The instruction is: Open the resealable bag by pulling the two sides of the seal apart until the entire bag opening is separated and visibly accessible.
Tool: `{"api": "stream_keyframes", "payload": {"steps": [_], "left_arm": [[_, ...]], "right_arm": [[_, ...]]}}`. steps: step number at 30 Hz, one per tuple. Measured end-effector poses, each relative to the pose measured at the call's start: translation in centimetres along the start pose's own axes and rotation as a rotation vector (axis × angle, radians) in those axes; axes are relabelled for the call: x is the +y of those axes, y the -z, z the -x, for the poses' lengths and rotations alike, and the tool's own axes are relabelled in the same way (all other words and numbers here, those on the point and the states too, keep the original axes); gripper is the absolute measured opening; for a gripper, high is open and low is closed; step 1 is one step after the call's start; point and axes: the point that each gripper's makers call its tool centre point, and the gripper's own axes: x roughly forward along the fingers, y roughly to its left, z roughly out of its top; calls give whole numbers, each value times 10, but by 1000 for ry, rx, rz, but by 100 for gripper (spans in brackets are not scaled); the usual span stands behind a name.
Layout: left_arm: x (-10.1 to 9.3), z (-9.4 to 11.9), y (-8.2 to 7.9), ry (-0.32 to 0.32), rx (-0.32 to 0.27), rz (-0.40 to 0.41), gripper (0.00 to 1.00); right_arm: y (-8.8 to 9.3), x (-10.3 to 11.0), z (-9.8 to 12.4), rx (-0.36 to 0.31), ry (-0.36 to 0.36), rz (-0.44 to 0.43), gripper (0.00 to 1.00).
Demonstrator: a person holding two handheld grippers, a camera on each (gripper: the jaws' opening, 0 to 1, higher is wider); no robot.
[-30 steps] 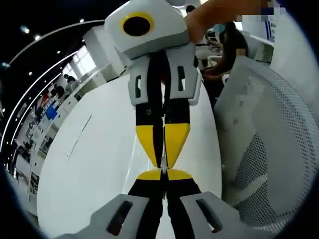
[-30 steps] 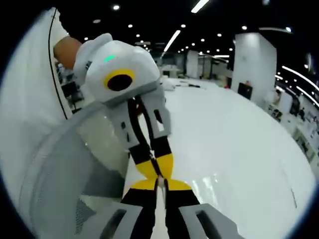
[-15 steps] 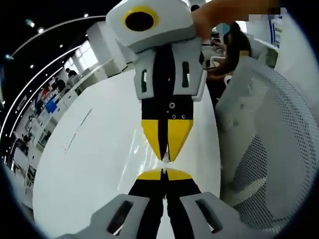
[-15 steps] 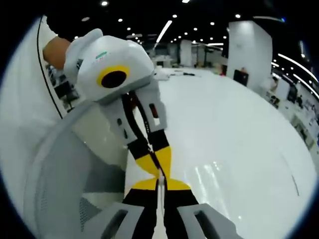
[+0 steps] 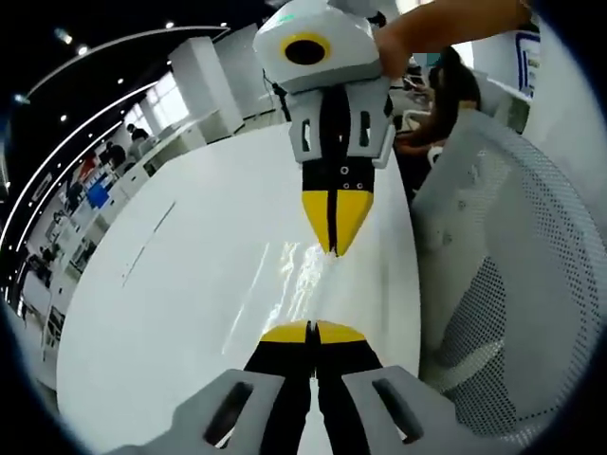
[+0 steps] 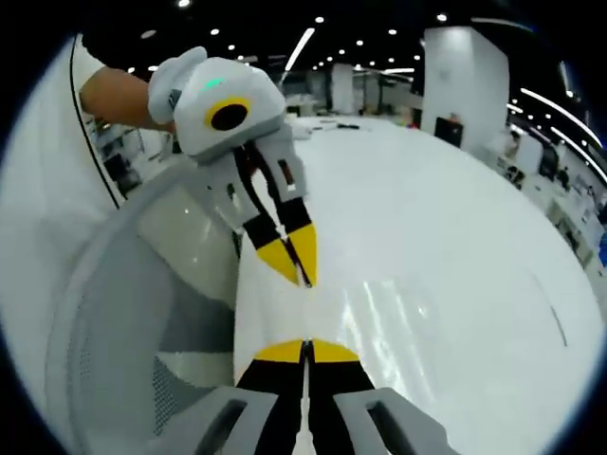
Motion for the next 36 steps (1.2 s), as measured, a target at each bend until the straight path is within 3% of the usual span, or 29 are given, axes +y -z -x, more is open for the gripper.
{"api": "stream_keyframes", "payload": {"steps": [8,12,16,18,27,31,36], "left_arm": [[-2,-1,2,-2,4,8,0],[-2,0,0,0,-3,9,0],[-2,0,-2,-1,-7,12,0],[-3,0,-2,-1,-5,4,0],[-1,0,-6,-8,-15,13,0],[-2,-2,0,-2,7,-2,0],[-4,-1,2,7,3,17,0]], "right_arm": [[3,6,-6,5,-22,14,0],[-2,7,-8,-36,-20,48,3],[-6,6,-9,-57,-16,29,3],[-16,5,-9,-99,-7,3,3],[-17,-1,-7,-104,6,-67,0],[-2,-3,-7,-43,20,-50,0],[9,-5,2,-38,29,-51,0]]}}
